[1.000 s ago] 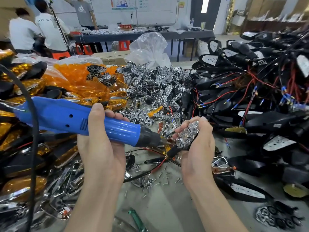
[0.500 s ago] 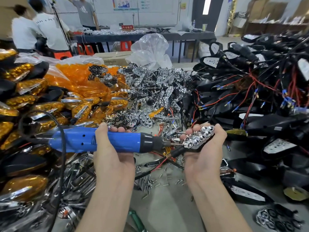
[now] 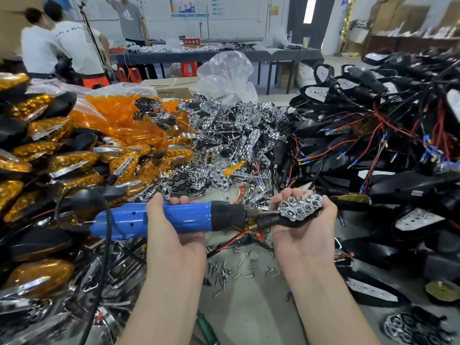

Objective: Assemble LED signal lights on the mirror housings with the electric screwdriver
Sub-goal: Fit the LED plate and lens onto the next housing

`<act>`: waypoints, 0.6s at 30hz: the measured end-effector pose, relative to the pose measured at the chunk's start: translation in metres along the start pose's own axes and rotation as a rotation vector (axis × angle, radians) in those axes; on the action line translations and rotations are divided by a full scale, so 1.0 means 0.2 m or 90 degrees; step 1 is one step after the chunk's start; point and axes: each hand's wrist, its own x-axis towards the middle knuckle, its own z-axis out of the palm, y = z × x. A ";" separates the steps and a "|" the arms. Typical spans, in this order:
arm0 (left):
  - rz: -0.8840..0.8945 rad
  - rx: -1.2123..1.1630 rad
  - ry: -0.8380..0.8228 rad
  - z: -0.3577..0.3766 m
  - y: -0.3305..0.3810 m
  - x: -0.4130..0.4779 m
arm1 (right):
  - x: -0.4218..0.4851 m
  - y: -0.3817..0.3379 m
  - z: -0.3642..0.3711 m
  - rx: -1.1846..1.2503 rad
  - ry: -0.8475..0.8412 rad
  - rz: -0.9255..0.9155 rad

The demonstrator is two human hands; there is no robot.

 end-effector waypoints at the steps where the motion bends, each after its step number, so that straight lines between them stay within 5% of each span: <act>1: -0.005 0.001 0.002 0.00 0.00 0.00 | 0.02 0.01 -0.01 0.044 0.012 0.029; 14: 0.074 -0.005 0.031 0.04 0.15 0.07 | 0.01 0.02 -0.02 0.001 -0.069 0.085; 18: 0.069 0.111 0.009 0.04 0.15 0.04 | 0.00 0.04 -0.01 -0.006 -0.097 0.124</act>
